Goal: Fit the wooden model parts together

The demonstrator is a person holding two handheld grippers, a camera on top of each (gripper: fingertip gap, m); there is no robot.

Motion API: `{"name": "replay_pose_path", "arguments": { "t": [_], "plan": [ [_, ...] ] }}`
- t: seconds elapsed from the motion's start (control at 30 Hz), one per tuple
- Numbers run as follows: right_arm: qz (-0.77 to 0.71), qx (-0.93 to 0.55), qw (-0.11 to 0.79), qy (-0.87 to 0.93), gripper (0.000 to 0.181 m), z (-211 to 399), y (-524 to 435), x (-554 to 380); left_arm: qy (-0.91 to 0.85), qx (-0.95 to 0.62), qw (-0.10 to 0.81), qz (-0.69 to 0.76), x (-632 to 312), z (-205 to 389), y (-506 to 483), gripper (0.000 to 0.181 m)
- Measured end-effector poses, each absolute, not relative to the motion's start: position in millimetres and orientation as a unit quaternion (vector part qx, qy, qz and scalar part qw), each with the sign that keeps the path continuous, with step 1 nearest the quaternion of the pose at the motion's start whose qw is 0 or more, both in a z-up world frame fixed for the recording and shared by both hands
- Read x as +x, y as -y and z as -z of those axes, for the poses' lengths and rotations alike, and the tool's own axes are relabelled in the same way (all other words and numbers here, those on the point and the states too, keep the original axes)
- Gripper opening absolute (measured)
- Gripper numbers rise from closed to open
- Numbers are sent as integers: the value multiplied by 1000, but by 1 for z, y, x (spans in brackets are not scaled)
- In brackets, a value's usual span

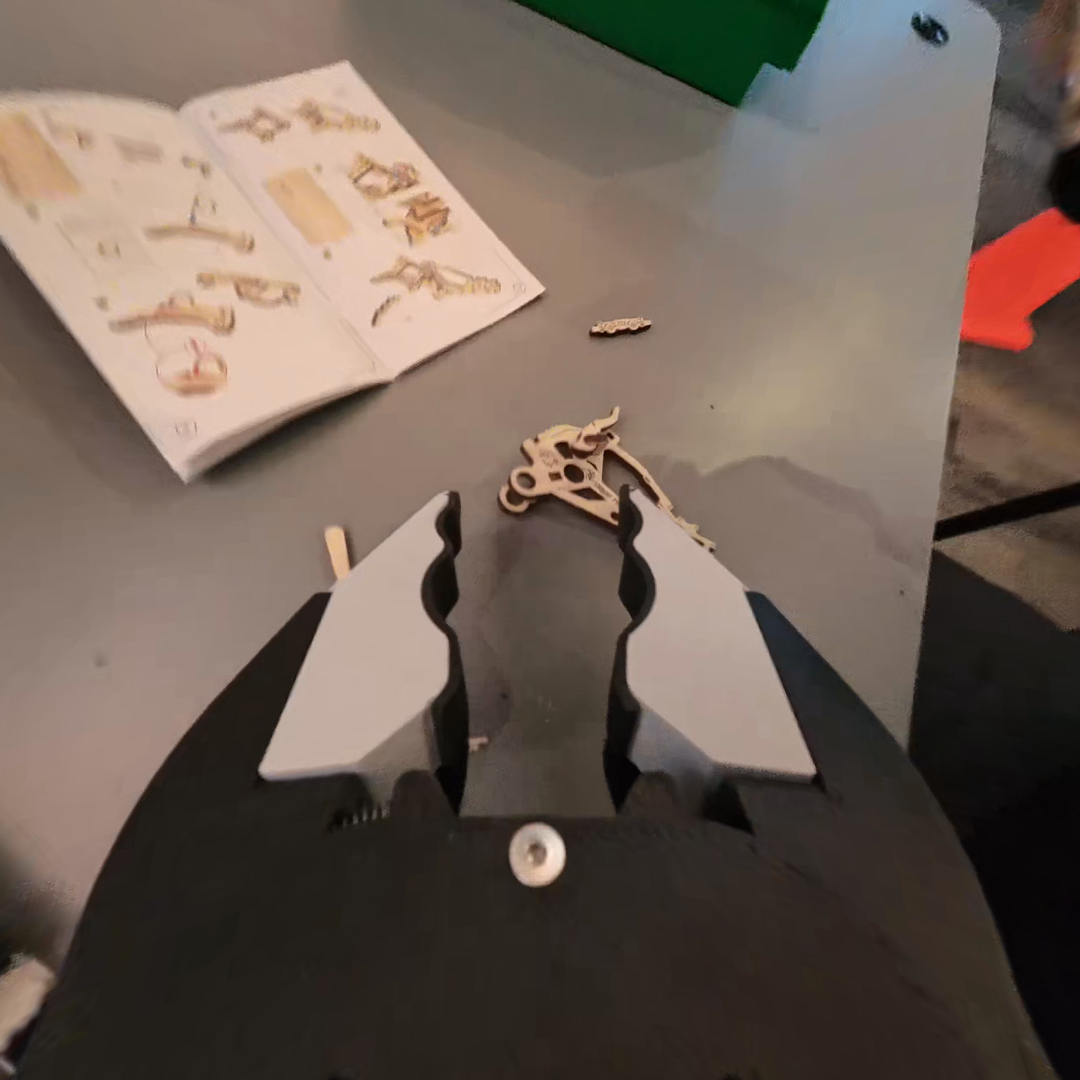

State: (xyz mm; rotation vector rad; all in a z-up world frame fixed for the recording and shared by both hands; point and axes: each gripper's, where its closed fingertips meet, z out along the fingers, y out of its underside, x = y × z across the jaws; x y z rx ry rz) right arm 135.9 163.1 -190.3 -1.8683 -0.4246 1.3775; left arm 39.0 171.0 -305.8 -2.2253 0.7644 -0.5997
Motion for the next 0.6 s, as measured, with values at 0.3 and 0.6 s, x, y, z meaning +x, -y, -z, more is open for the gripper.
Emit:
{"name": "replay_pose_path", "arguments": {
  "t": [0.3, 0.6],
  "plan": [
    [-359, -860, 188, 311, 5, 299, -153, 121, -388, -844, 300, 219, 65, 334, -173, 50],
    [-214, -875, 144, 411, 4, 325, -172, 117, -386, -843, 296, 231, 68, 341, -172, 45]
  ]
}}
